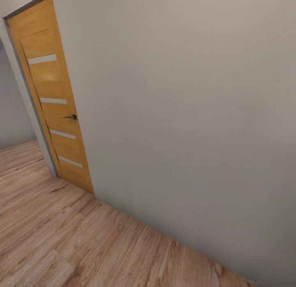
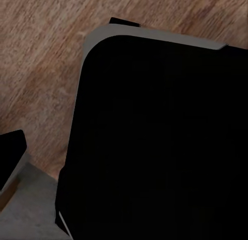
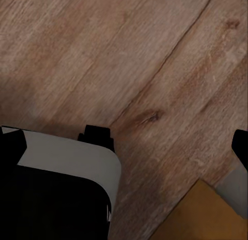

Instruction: Move the two storage containers from the living room to the garage. In the garage, place one container on the floor and stack the other container on top of it (either order is fine).

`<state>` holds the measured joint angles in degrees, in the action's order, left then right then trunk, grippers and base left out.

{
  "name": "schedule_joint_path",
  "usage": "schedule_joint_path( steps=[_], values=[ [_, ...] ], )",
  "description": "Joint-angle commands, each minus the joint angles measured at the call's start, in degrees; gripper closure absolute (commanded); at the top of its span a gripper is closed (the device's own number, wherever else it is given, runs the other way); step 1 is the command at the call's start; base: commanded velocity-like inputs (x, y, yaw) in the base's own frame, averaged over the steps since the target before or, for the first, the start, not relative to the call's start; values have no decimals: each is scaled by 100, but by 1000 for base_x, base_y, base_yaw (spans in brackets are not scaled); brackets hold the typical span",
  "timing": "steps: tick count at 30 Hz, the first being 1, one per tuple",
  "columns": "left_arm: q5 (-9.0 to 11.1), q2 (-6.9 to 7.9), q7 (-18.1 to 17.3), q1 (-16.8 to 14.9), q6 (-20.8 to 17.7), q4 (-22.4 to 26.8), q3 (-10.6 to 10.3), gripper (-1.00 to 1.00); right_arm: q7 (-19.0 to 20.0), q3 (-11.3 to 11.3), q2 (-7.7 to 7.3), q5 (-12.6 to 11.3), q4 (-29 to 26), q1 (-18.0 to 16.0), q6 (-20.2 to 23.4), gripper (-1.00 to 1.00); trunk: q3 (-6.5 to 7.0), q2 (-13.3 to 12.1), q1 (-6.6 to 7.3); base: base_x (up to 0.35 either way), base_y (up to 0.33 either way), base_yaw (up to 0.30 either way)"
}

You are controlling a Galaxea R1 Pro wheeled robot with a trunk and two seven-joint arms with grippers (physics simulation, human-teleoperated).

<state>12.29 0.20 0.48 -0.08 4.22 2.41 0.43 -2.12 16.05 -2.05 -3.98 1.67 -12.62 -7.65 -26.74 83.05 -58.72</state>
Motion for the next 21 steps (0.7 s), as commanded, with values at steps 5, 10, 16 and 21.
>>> schedule_joint_path(
  steps=[5,10,16,21],
  values=[
    [36,-2,5,-1,16,4,1,-100,-8,47,-28,-39,18,-10,-35,-100,-5,3,-1,31,0,299],
    [57,9,9,-1,17,5,7,-100,-8,47,-39,-40,20,-8,-35,-100,-5,3,-1,4,0,300],
    [492,23,6,-1,17,12,3,-100,-8,47,-43,-34,25,-11,-35,-100,-5,3,-1,0,0,300],
    [675,40,5,-1,17,14,1,-100,-6,47,-35,-25,26,-6,-28,-100,-5,3,-1,24,0,300]
  ],
)
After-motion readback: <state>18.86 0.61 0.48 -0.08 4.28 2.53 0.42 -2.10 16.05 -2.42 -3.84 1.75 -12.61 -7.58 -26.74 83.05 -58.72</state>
